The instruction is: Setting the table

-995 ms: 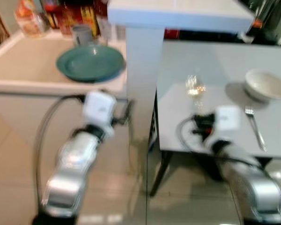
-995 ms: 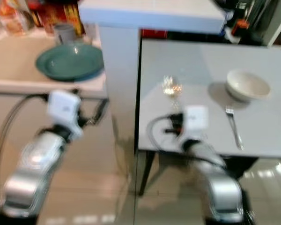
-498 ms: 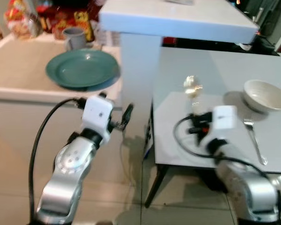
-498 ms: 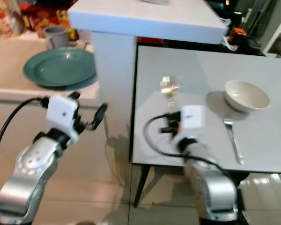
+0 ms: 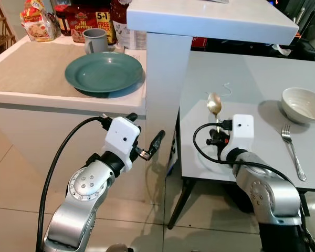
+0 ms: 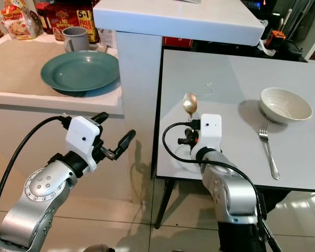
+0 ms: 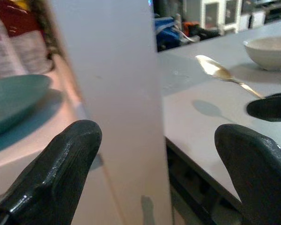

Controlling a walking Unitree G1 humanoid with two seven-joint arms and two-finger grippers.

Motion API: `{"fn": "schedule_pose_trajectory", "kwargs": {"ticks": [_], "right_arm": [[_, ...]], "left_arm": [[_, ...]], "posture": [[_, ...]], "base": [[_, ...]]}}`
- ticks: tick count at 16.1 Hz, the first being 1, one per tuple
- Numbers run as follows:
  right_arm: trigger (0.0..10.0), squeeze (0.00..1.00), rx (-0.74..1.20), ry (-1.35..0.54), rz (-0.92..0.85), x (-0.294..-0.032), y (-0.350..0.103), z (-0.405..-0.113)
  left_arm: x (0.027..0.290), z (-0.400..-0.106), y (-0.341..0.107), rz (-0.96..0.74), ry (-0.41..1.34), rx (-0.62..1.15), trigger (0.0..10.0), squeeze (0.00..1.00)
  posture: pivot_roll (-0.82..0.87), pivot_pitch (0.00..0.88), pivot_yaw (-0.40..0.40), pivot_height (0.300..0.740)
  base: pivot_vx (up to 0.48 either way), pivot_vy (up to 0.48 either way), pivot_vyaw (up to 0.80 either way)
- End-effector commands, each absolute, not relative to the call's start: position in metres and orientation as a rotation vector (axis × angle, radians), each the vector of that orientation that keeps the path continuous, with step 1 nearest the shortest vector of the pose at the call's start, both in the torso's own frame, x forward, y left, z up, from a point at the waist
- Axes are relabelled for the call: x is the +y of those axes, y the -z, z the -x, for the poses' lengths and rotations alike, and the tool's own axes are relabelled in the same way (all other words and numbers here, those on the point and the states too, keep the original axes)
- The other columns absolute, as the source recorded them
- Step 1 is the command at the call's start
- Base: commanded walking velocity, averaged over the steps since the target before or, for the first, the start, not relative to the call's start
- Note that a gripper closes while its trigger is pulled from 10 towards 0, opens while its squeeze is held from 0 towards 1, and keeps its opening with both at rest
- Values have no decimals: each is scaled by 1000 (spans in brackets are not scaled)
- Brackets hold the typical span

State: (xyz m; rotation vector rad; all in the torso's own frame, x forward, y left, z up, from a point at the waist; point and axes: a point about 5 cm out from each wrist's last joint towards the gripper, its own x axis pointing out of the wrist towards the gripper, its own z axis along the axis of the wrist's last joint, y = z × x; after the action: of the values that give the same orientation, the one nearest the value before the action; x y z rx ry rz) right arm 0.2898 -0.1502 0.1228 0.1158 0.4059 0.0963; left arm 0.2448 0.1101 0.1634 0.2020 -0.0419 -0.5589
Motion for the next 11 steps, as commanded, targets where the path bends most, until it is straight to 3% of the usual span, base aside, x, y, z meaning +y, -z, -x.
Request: {"fn": "schedule_pose_trajectory", "kwargs": {"ticks": [1,5,11], "right_arm": [[10000,0,477,0,-60,-165,-116,-299],[10000,0,595,69,16,-177,-105,-302],[10000,0,638,40,27,-175,-100,-305]], "left_arm": [[101,-239,-169,-209,650,-51,10000,0],[90,-222,-162,-224,823,11,10000,0],[91,-220,-162,-233,828,25,10000,0]], "posture": [[48,66,-44,740],[51,70,-47,740],[53,75,-46,740]], "base": [[0,0,0],[0,0,0],[0,0,0]]}}
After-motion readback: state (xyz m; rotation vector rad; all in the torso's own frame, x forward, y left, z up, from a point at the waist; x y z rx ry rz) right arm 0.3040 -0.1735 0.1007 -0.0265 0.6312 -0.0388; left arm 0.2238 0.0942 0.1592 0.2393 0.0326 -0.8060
